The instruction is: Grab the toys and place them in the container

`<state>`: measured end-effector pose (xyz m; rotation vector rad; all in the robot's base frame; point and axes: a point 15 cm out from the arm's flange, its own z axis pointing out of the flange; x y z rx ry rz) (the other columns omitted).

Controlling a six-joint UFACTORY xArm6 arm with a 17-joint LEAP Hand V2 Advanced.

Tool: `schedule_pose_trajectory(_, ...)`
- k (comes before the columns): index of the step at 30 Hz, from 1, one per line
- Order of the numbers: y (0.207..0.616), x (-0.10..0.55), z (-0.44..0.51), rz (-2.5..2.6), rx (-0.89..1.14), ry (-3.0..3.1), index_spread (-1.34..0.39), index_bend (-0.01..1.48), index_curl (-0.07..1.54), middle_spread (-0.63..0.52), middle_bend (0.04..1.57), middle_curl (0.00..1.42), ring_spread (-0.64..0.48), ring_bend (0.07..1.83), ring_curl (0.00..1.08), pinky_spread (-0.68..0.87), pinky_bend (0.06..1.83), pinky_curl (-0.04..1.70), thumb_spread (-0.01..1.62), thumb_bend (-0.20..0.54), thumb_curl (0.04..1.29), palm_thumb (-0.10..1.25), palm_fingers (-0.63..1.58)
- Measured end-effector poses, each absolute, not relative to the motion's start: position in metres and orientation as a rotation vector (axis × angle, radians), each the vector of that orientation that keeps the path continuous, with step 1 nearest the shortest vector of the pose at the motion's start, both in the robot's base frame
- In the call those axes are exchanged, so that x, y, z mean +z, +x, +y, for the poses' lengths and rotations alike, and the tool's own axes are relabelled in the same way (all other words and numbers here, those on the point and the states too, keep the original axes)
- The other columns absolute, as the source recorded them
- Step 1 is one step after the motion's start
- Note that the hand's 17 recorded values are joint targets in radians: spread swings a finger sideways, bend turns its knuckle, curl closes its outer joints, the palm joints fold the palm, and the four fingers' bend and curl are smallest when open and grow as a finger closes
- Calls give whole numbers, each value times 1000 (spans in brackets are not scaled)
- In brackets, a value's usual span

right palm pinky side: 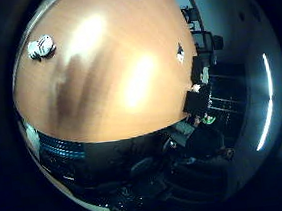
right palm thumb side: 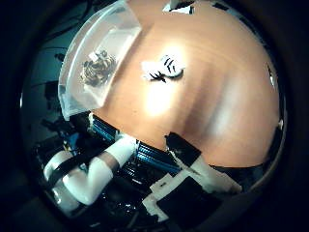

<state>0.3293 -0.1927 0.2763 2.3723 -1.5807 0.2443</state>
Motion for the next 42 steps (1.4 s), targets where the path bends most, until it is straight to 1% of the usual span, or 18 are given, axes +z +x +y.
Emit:
schedule_pose_trajectory(4,341,267,-175,-1546,241,2374,-466,183,316,39,179,285,191,195,243,393,291,312,1011,-25,312,649,122)
schedule_pose_trajectory(11,362,244,-146,-1490,226,2398,-466,190,329,34,179,280,191,189,239,394,273,315,1007,-27,299,606,131)
schedule_pose_trajectory(18,373,222,-140,-1443,224,2364,-451,179,329,27,182,280,191,193,237,390,264,317,1008,-28,290,575,128)
schedule_pose_trajectory(29,385,182,-140,-1438,176,2371,-446,191,331,25,181,281,189,190,231,390,257,318,1010,-25,288,572,135)
schedule_pose_trajectory(42,389,150,-138,-1452,132,2367,-448,209,357,12,177,274,174,184,218,390,225,314,1010,-24,293,609,164)
